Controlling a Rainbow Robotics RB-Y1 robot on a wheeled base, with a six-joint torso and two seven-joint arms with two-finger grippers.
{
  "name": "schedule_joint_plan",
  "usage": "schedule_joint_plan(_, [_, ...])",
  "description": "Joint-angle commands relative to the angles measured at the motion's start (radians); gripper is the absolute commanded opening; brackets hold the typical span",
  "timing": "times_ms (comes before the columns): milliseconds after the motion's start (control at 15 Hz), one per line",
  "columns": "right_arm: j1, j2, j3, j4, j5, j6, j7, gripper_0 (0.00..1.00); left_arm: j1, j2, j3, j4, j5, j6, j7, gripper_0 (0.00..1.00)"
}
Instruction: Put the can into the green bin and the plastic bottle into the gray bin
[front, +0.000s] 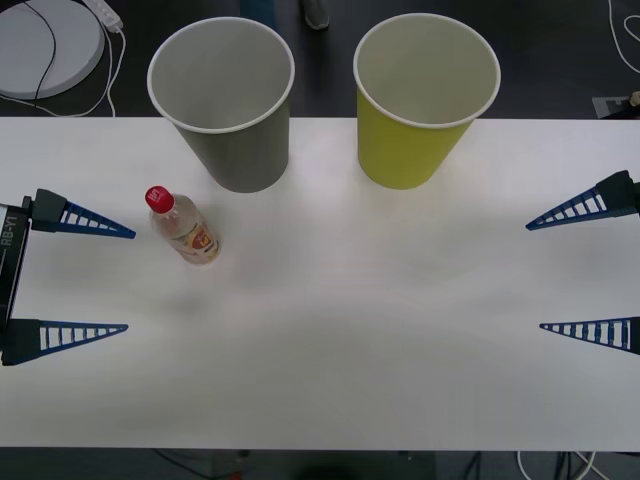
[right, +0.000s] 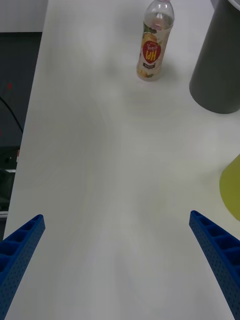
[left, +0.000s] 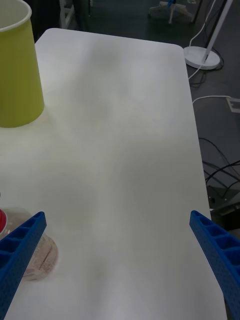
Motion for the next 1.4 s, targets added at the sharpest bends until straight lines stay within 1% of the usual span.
schedule_joint_plan(67, [0.000, 0.000, 0.000, 0.000, 0.000, 0.000, 0.000, 1.00, 0.012, 0.002, -0.006, 0.011, 0.002, 0.005, 0.000, 1.00])
schedule_joint_plan(200, [0.000, 0.000, 0.000, 0.000, 0.000, 0.000, 0.000, 1.00, 0.009, 0.014, -0.005, 0.012, 0.012, 0.015, 0.000, 1.00])
schedule_joint_plan(400, [0.000, 0.000, 0.000, 0.000, 0.000, 0.000, 0.000, 1.00, 0.011, 0.058, -0.006, 0.009, 0.025, 0.035, 0.002, 1.00])
schedule_joint_plan(533, [0.000, 0.000, 0.000, 0.000, 0.000, 0.000, 0.000, 1.00, 0.020, 0.058, -0.008, 0.012, 0.038, 0.060, 0.006, 1.00])
schedule_joint_plan(1000, [0.000, 0.000, 0.000, 0.000, 0.000, 0.000, 0.000, 1.00, 0.133, 0.058, -0.006, 0.026, 0.115, 0.241, -0.017, 1.00])
schedule_joint_plan(1133, [0.000, 0.000, 0.000, 0.000, 0.000, 0.000, 0.000, 1.00, 0.163, 0.058, -0.006, 0.026, 0.126, 0.288, -0.034, 1.00])
schedule_joint_plan(1333, [0.000, 0.000, 0.000, 0.000, 0.000, 0.000, 0.000, 1.00, 0.209, 0.058, -0.006, 0.034, 0.155, 0.350, -0.120, 1.00])
schedule_joint_plan(1400, [0.000, 0.000, 0.000, 0.000, 0.000, 0.000, 0.000, 1.00, 0.222, 0.057, -0.006, 0.035, 0.158, 0.362, -0.129, 1.00])
